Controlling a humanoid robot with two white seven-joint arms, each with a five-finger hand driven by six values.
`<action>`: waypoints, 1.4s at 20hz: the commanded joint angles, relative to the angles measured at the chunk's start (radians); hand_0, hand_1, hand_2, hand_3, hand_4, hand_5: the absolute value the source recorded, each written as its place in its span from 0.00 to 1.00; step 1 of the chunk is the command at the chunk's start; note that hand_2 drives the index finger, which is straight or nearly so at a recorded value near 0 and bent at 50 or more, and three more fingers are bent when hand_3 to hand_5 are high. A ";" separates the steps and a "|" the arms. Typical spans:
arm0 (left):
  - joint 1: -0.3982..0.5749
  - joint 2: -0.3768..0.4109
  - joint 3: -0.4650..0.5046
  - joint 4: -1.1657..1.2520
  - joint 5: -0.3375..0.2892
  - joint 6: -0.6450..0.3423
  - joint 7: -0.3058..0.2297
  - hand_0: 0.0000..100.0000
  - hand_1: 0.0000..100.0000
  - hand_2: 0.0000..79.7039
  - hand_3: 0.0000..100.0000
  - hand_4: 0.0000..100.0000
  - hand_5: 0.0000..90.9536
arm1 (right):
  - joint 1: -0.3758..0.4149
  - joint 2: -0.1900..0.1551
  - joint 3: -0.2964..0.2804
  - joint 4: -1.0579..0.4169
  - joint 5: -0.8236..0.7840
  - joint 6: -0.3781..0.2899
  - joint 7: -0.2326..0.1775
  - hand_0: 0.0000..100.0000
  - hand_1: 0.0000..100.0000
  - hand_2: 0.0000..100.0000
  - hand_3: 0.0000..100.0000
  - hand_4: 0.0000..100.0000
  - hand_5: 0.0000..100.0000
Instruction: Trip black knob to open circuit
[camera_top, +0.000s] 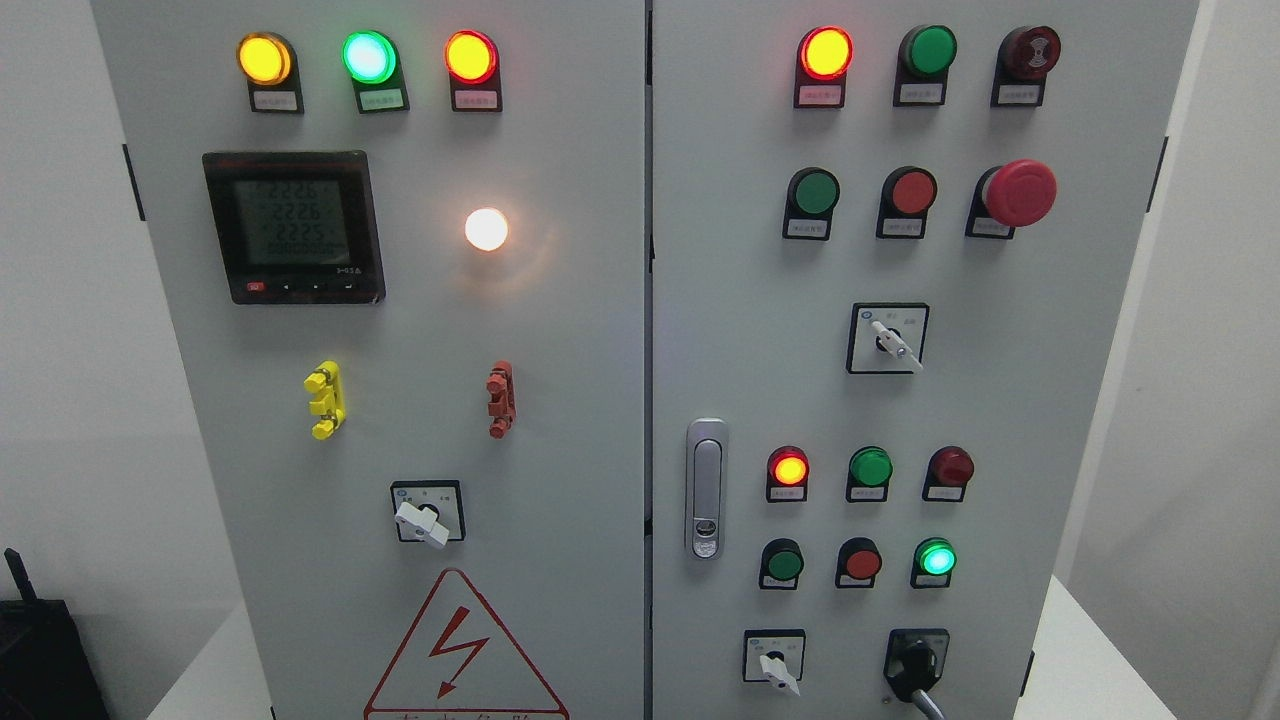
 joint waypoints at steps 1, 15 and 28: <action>0.000 0.000 0.001 -0.025 0.000 0.000 0.000 0.12 0.39 0.00 0.00 0.00 0.00 | -0.003 -0.007 -0.032 0.001 0.000 0.002 -0.003 0.00 0.15 0.02 1.00 1.00 0.97; 0.000 0.000 0.000 -0.025 0.000 0.000 0.000 0.12 0.39 0.00 0.00 0.00 0.00 | -0.001 -0.009 -0.034 0.007 0.000 0.002 -0.003 0.00 0.15 0.03 1.00 1.00 0.97; 0.000 0.000 0.000 -0.025 0.000 0.001 0.000 0.12 0.39 0.00 0.00 0.00 0.00 | 0.005 -0.009 -0.034 0.007 0.000 -0.003 -0.004 0.00 0.15 0.03 1.00 0.98 0.95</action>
